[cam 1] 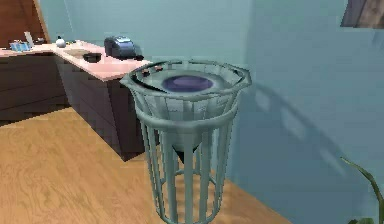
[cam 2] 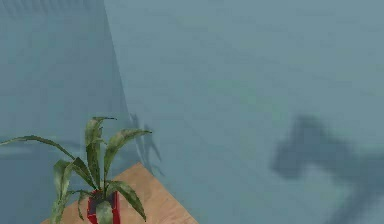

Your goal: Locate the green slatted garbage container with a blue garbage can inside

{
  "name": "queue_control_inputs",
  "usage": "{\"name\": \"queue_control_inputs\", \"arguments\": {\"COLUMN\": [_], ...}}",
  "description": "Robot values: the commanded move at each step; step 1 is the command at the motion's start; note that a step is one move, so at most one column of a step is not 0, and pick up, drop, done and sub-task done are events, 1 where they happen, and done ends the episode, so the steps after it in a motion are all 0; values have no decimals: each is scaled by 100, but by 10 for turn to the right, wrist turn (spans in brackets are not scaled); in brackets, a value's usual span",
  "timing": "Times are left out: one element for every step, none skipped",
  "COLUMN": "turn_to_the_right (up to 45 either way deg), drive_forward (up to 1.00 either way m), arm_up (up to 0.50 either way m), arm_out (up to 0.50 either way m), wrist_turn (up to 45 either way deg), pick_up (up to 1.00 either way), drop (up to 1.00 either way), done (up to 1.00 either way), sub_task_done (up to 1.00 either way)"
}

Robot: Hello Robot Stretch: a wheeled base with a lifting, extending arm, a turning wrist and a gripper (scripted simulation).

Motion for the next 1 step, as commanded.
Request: {"name": "queue_control_inputs", "arguments": {"turn_to_the_right": [0], "drive_forward": [0], "arm_up": [0], "arm_out": [0], "wrist_turn": [0], "pick_up": [0], "drop": [0], "done": [100], "sub_task_done": [0]}}
